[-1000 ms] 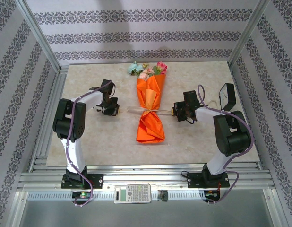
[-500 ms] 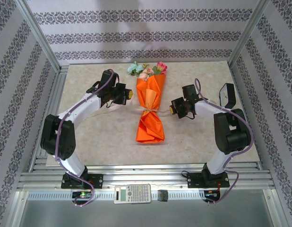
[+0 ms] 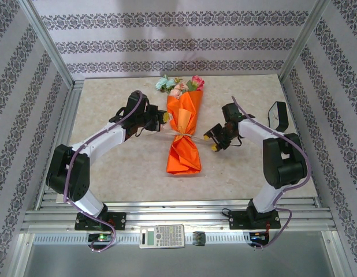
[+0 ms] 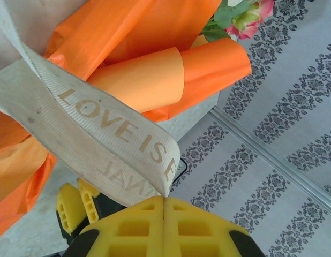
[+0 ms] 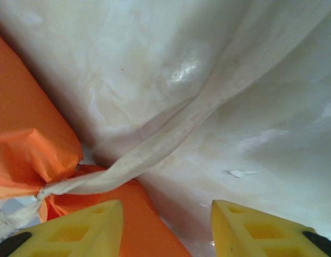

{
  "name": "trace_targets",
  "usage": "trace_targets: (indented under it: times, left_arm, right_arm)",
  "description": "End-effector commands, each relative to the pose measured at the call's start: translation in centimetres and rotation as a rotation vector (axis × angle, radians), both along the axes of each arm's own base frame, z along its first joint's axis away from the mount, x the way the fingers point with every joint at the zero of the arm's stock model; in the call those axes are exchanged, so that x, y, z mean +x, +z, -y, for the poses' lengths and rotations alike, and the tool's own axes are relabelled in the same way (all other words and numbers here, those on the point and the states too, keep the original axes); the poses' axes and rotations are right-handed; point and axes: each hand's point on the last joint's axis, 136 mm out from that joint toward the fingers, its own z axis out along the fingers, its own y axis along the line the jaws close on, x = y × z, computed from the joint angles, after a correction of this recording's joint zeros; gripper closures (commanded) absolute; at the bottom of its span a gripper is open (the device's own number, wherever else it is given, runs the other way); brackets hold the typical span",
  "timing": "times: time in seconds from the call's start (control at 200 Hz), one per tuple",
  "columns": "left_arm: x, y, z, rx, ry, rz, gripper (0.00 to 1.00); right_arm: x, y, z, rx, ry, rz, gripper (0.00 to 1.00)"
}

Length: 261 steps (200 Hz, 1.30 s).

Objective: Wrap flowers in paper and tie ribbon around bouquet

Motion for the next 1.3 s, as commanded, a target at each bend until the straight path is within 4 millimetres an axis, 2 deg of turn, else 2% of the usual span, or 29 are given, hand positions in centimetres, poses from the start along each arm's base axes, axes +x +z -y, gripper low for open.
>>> trace_targets:
  times: [0.0, 0.16, 0.325, 0.579, 0.739, 0.874, 1.004, 1.044, 1.099, 1.159, 1.299]
  left_arm:
    - [0.6, 2.5, 0.2, -0.043, 0.025, 0.085, 1.00]
    - [0.8, 2.9, 0.2, -0.024, 0.009, 0.113, 1.00]
    - [1.1, 3.1, 0.6, -0.040, 0.000, 0.126, 1.00]
    - [1.5, 4.1, 1.2, -0.059, -0.022, 0.162, 1.00]
    - [1.7, 5.1, 2.0, -0.068, -0.049, 0.195, 1.00]
    - [1.8, 5.1, 2.8, -0.117, -0.051, 0.196, 1.00]
    - [2.0, 5.0, 3.0, -0.141, -0.045, 0.190, 1.00]
    - [2.1, 5.0, 3.1, -0.142, -0.048, 0.191, 1.00]
    - [2.2, 5.2, 3.2, -0.148, -0.048, 0.196, 1.00]
    - [2.4, 5.5, 3.3, -0.162, -0.049, 0.206, 1.00]
    - [2.4, 5.3, 3.4, -0.163, -0.053, 0.202, 1.00]
  right_arm:
    - [0.3, 2.1, 5.8, -0.143, 0.018, 0.053, 0.51]
    - [2.9, 1.4, 12.4, -0.319, 0.032, 0.051, 0.50]
    - [5.0, 0.6, 17.1, -0.526, 0.068, -0.009, 0.49]
    - [5.7, -2.0, 19.7, -0.565, 0.025, -0.088, 0.48]
    - [6.1, -2.5, 20.3, -0.575, 0.012, -0.088, 0.49]
    - [8.0, -3.0, 20.7, -0.554, -0.007, -0.050, 0.52]
    - [9.3, -4.2, 20.2, -0.514, 0.013, -0.063, 0.63]
    - [9.6, -4.5, 20.0, -0.504, 0.015, -0.060, 0.70]
    - [10.2, -4.7, 19.4, -0.477, 0.023, -0.045, 0.82]
    - [10.7, -4.5, 18.4, -0.456, 0.039, -0.026, 1.00]
    - [11.4, -2.4, 14.2, -0.441, 0.146, 0.053, 1.00]
